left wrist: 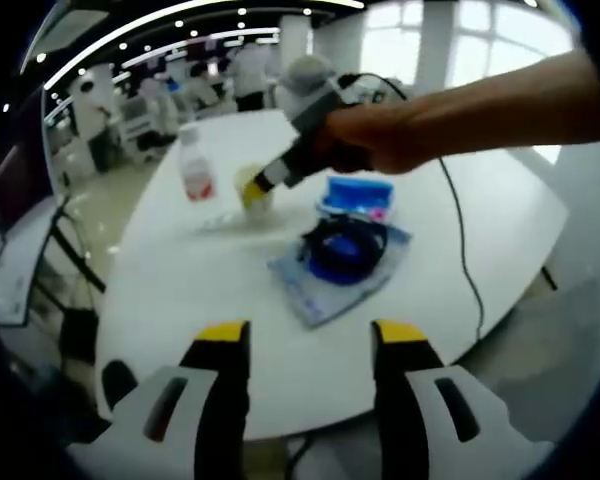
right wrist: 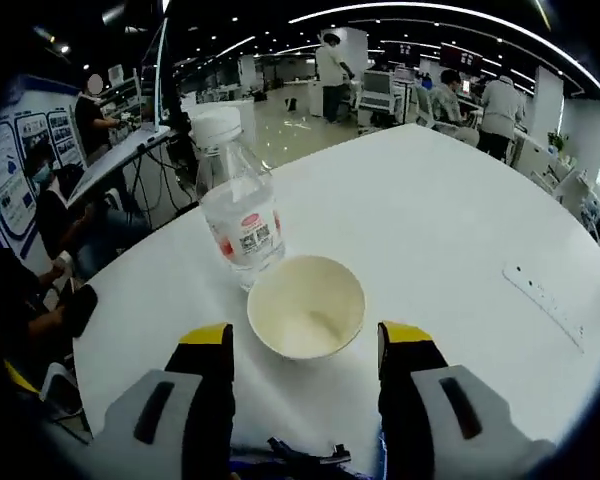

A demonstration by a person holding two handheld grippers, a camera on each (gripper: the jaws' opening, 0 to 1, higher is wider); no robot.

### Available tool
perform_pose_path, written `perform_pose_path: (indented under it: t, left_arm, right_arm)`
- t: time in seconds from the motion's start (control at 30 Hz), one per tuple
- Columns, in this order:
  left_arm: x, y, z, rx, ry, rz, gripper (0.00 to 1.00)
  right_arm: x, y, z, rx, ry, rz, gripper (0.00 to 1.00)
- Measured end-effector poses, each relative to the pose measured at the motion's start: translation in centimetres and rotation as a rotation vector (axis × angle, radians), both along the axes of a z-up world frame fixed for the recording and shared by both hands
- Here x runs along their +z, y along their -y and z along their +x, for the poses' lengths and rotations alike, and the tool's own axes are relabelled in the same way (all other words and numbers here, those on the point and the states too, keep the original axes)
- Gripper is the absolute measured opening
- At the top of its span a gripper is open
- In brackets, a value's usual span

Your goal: Arrange the tabletop items into an orderly group along one side of the table until the central work area is clear of visible clutter.

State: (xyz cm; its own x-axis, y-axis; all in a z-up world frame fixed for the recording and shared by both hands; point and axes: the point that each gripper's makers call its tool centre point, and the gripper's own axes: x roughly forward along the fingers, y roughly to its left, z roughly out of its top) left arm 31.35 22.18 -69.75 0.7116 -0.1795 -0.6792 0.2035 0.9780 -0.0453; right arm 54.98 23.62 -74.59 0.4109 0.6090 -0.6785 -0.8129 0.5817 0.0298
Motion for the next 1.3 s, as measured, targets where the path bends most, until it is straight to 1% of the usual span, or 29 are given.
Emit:
perform_pose_path:
  t: [0.07,0.2,0.37,0.43,0.5,0.57,0.6,0.67,0.73,0.8,0.83,0.9,0.93,1.03,1.13,1.23,1.3]
  left_arm:
    - [0.0,-0.1,0.0,0.004,0.0,0.0,0.45]
    - [0.0,-0.1,0.1,0.006,-0.001,0.0,0.45]
    - [0.0,-0.1,0.0,0.004,-0.003,0.001,0.44]
    - [-0.1,0.0,0.0,0.004,-0.004,0.001,0.44]
    - [-0.1,0.0,0.0,0.002,-0.005,0.003,0.44]
    - [-0.1,0.0,0.0,-0.001,-0.006,0.004,0.44]
    - [-0.1,0.0,0.0,0.0,-0.005,0.003,0.44]
    - [-0.1,0.0,0.0,0.002,-0.003,0.001,0.44]
    - [-0.2,0.0,0.0,0.004,-0.006,0.002,0.44]
    - [-0.1,0.0,0.0,0.005,-0.006,0.003,0.44]
    - [-0.1,0.0,-0.1,0.006,-0.006,0.003,0.44]
    - [0.0,0.0,-0.1,0.003,-0.008,0.003,0.44]
    - [0.0,0.1,-0.2,0.002,-0.009,0.005,0.44]
    - [-0.1,0.2,-0.2,-0.006,-0.012,0.009,0.44]
    - [-0.2,0.2,-0.2,-0.009,-0.015,0.012,0.44]
    - [-0.4,0.1,0.0,-0.007,-0.016,0.012,0.44]
    - [-0.4,0.1,0.0,-0.005,-0.017,0.011,0.44]
  right_arm:
    - [-0.1,-0.1,0.0,0.004,0.002,0.0,0.55]
    - [0.4,-0.3,0.4,-0.005,0.012,0.018,0.47]
    - [0.2,-0.5,0.5,0.019,-0.001,0.007,0.45]
    - [0.2,-0.8,0.2,0.048,-0.01,0.014,0.45]
    - [0.1,-0.9,0.1,0.08,-0.014,0.006,0.43]
    - [-0.1,-1.0,-0.2,0.12,-0.022,-0.006,0.39]
    - [-0.3,-1.0,-0.1,0.136,-0.015,-0.018,0.37]
    - [-0.3,-0.9,-0.1,0.148,-0.016,-0.024,0.35]
    - [-0.3,-0.9,-0.1,0.158,-0.023,-0.022,0.38]
    - [-0.2,-0.9,-0.2,0.163,-0.027,-0.024,0.45]
    - [-0.1,-0.9,-0.2,0.162,-0.02,-0.022,0.51]
    - [0.3,-1.2,-0.3,0.157,-0.017,-0.017,0.59]
    - [0.6,-1.5,-0.1,0.15,-0.003,-0.013,0.62]
    - [0.9,-2.1,0.2,0.143,0.018,-0.032,0.67]
    - [0.4,-2.8,0.5,0.141,0.014,-0.064,0.68]
    - [0.2,-3.4,0.7,0.131,0.005,-0.069,0.66]
    - [0.0,-3.9,0.9,0.123,-0.002,-0.072,0.62]
